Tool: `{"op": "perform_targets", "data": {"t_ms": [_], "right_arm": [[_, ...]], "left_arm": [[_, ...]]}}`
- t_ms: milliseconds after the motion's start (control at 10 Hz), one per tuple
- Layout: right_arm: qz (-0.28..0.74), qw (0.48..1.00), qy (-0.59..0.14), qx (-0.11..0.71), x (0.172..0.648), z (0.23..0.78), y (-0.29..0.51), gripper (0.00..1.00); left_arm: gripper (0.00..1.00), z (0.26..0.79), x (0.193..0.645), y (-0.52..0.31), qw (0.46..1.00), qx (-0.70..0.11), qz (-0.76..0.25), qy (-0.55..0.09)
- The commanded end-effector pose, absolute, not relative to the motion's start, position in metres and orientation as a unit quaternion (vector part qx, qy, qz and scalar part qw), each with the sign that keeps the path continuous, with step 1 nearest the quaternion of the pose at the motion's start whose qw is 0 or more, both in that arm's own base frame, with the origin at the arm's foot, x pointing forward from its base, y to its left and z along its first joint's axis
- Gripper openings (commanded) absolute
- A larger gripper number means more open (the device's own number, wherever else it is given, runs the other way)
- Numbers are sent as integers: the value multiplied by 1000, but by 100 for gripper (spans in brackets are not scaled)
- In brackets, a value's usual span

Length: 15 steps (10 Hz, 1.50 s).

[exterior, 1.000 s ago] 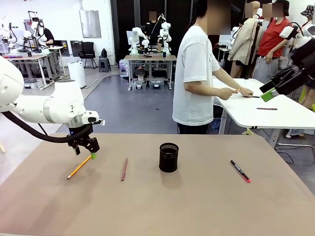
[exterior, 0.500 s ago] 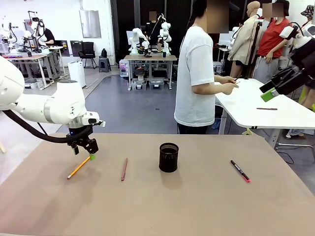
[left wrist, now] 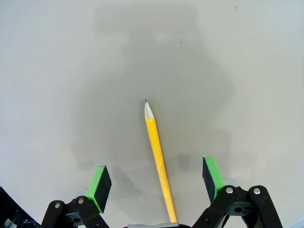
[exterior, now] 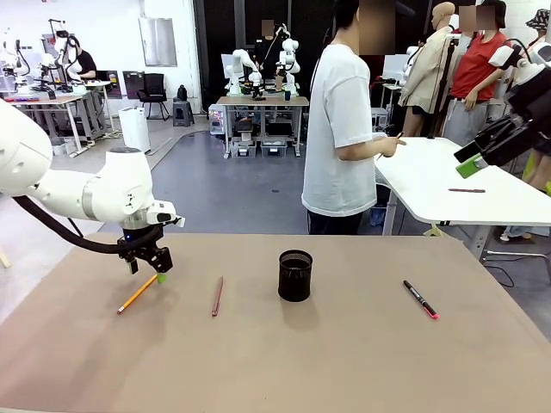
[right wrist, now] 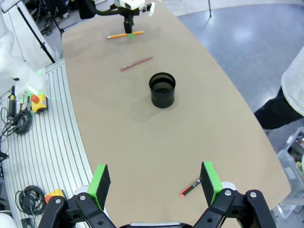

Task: Place the pens into the pen holder.
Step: Pick up a writing instrument from the table and place it into the Pen holder.

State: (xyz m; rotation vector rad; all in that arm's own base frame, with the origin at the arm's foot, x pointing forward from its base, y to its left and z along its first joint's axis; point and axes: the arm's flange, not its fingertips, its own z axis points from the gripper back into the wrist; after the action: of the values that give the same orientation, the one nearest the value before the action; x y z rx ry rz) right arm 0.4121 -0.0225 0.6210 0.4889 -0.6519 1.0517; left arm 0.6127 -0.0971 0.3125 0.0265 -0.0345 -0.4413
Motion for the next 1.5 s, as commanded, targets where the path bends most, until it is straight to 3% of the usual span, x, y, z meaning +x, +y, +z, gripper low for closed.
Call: {"op": "perform_targets", "data": {"t_ms": [0, 700, 800, 1200, 1300, 1400], "right_arm": [[489, 785, -304, 228, 412, 622, -22, 100], [489, 785, -304, 228, 412, 622, -22, 100], [489, 785, -304, 228, 412, 622, -22, 100], [489, 785, -304, 228, 412, 622, -22, 100], [489, 785, -304, 228, 412, 622, -22, 100], [489, 785, -304, 228, 412, 622, -22, 100]], "left_arm": [[100, 310, 618, -97, 979, 20, -199, -36], [100, 301, 627, -105, 977, 15, -206, -49], [88, 301, 628, -106, 975, 24, -216, -49], [11, 302, 627, -110, 974, 25, -218, -49], [0, 303, 626, -111, 974, 26, -218, -50], [0, 303, 625, -112, 974, 25, -218, -49]]}}
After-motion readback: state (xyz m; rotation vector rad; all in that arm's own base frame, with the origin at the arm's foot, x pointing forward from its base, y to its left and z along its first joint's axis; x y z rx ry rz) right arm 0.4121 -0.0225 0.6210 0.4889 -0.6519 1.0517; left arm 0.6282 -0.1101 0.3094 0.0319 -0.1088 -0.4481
